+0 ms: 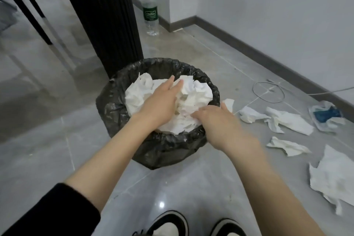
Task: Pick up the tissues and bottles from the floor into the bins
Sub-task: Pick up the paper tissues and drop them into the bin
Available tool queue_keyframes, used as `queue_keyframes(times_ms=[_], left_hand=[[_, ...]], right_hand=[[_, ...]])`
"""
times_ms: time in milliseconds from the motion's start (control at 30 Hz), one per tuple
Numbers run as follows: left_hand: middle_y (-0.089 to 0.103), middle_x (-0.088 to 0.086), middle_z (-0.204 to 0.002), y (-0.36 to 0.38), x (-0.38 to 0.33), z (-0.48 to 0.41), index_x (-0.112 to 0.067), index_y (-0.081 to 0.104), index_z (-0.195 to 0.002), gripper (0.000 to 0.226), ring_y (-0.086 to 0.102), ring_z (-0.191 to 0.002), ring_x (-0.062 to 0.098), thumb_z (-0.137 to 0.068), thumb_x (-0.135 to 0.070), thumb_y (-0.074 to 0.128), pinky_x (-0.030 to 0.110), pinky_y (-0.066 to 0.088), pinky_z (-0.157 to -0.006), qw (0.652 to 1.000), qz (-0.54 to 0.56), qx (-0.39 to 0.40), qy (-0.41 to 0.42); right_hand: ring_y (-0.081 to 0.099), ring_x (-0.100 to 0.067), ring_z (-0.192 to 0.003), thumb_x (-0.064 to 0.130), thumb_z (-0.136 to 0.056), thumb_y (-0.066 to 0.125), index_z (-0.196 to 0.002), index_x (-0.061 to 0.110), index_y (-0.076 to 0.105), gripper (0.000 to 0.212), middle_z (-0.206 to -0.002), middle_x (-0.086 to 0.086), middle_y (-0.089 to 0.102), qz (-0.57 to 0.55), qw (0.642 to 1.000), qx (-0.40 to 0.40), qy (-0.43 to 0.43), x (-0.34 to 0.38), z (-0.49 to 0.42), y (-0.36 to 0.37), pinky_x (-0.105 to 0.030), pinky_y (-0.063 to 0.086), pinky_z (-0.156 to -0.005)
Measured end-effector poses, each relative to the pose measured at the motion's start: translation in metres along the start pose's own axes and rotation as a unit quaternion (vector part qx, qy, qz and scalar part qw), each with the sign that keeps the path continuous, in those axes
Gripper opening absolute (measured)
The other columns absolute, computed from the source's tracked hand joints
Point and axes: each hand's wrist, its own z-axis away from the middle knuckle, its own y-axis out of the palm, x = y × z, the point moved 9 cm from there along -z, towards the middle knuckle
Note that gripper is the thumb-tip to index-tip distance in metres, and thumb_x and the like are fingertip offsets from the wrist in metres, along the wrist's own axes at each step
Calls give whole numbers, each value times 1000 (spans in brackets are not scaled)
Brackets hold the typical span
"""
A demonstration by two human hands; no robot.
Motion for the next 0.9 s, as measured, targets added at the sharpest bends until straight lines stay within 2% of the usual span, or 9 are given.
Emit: queue_keyframes(times_ms=[100,133,167,267,367,467,667,767,900], left_hand=[[0,0,-160,-5,8,9,-20,21,-149,55,4,-147,23,-98,-7,37,37,27,-114,998,-63,3,-13],[2,2,-160,-5,13,10,-17,26,-147,51,5,-147,25,-98,-9,38,38,24,-116,996,-87,10,-15],[4,2,-160,-3,20,11,-15,28,-146,49,5,-147,25,-98,-13,38,39,21,-117,994,-108,20,-22],[-7,-5,-159,14,46,17,-23,7,-152,57,-5,-147,25,-101,-29,32,46,10,-119,982,-124,113,-89],[-22,-11,-155,33,70,28,-34,-14,-148,64,-18,-145,24,-101,-37,28,54,-2,-116,955,-147,215,-143],[-25,-14,-154,43,98,36,-44,-23,-142,65,-23,-143,24,-100,-43,27,59,-8,-114,937,-136,269,-178],[-21,-13,-156,64,113,33,-47,-23,-141,67,-25,-141,34,-99,-43,29,63,3,-112,917,-169,322,-166],[-17,-12,-157,70,115,30,-48,-21,-141,67,-16,-143,36,-98,-47,30,65,6,-111,903,-209,338,-163],[-14,-8,-158,73,114,27,-47,-19,-143,69,-7,-145,37,-97,-49,32,59,13,-114,894,-233,348,-159]], right_hand=[[49,-24,-122,-5,-84,42,-132,21,49,56,-132,-3,51,-79,995,-66,-5,9,-2,-27,-37,40,-99],[46,-25,-126,-2,-86,42,-135,19,47,54,-138,-4,45,-104,990,-93,-13,15,-7,-32,-36,44,-95],[39,-26,-133,1,-88,42,-140,17,41,55,-147,-5,35,-119,988,-96,-24,23,-15,-32,-37,44,-98],[2,-26,-148,6,-93,44,-151,9,13,66,-160,-11,-1,-94,995,33,-30,47,-42,3,-40,28,-114],[-9,-26,-147,4,-94,44,-151,4,-3,74,-159,-12,-14,-40,991,128,-8,55,-65,33,-43,23,-114],[-7,-25,-148,9,-95,47,-150,3,-11,80,-159,-11,-16,-5,984,179,21,49,-86,56,-42,21,-115],[3,-27,-147,18,-99,45,-149,8,-14,78,-158,-8,-15,60,952,298,25,51,-85,81,-42,22,-116],[7,-22,-147,21,-97,46,-151,13,-4,74,-159,-3,-9,57,948,313,23,53,-87,87,-40,25,-113],[23,-20,-142,24,-97,46,-151,18,18,61,-157,1,17,73,948,309,16,52,-94,94,-36,29,-110]])
